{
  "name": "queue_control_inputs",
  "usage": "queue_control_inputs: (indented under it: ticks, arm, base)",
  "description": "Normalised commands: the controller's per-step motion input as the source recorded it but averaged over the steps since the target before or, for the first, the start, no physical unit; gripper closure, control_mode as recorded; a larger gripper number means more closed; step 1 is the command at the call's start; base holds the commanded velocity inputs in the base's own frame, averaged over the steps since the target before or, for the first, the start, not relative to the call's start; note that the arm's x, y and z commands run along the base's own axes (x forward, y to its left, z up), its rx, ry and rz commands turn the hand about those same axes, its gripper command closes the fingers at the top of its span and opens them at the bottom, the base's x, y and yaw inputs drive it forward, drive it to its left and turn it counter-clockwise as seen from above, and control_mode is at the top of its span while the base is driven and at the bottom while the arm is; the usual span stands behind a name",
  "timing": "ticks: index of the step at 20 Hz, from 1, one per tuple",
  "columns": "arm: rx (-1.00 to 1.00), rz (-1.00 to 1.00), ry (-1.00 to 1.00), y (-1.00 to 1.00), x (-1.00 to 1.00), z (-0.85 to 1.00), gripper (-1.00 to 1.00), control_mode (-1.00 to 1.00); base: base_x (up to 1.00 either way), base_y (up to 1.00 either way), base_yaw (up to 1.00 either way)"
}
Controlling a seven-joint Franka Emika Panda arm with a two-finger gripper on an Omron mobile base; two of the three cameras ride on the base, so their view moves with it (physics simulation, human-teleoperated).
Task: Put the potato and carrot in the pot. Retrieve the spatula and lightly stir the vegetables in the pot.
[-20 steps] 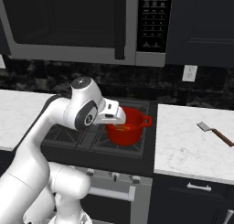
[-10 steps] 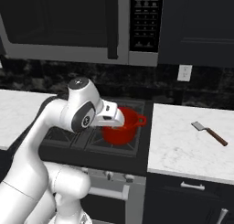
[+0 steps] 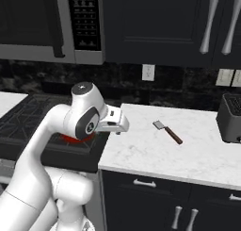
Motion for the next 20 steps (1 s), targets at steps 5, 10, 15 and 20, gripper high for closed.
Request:
queue_control_inputs:
  ticks: [5,10,15,20]
  arm:
    - [0.00,0.00,0.00,0.00,0.00,0.00,-1.00,1.00]
    - [0.00,0.00,0.00,0.00,0.00,0.00,-1.00,1.00]
    - [0.00,0.00,0.00,0.00,0.00,0.00,-1.00,1.00]
    - [0.00,0.00,0.00,0.00,0.00,0.00,-1.00,1.00]
  base:
    - [-0.01,-0.64,0.05]
    - [0.07,0.21,0.01]
    - [0.49,0.69,0.00]
    - [1.00,0.27,0.00]
